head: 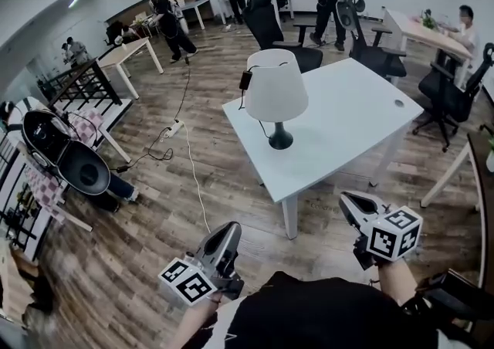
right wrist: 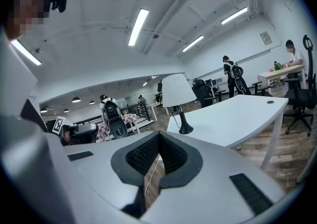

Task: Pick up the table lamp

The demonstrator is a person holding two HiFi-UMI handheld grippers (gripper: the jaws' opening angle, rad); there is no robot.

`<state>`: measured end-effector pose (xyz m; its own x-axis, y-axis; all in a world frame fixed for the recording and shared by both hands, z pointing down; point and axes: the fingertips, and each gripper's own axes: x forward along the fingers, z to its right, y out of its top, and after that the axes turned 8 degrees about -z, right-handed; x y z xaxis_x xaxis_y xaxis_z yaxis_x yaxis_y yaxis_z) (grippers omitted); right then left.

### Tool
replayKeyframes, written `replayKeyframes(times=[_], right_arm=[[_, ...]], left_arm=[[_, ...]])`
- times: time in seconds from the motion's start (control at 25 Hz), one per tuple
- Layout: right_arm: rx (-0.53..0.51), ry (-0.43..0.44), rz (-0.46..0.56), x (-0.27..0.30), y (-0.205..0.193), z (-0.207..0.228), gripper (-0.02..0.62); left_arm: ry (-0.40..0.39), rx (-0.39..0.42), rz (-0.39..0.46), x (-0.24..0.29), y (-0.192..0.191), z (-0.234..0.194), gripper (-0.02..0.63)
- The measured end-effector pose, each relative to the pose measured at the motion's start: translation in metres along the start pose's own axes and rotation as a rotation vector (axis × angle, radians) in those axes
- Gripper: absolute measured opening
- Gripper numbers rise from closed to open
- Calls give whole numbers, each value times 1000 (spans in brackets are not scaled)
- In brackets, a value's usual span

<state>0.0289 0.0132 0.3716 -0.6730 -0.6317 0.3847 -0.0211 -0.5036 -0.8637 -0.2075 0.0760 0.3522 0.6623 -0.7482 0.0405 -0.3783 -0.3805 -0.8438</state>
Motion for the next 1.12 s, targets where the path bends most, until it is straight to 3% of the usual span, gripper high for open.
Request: replayKeyframes(times=[0.72, 1.12], right_arm=[[0, 49, 33, 17, 27, 31, 15], [37, 68, 15, 27, 13, 37, 15]], left_arm=[[4, 31, 25, 41, 19, -2, 15], [30, 7, -11, 38, 4, -8, 15]])
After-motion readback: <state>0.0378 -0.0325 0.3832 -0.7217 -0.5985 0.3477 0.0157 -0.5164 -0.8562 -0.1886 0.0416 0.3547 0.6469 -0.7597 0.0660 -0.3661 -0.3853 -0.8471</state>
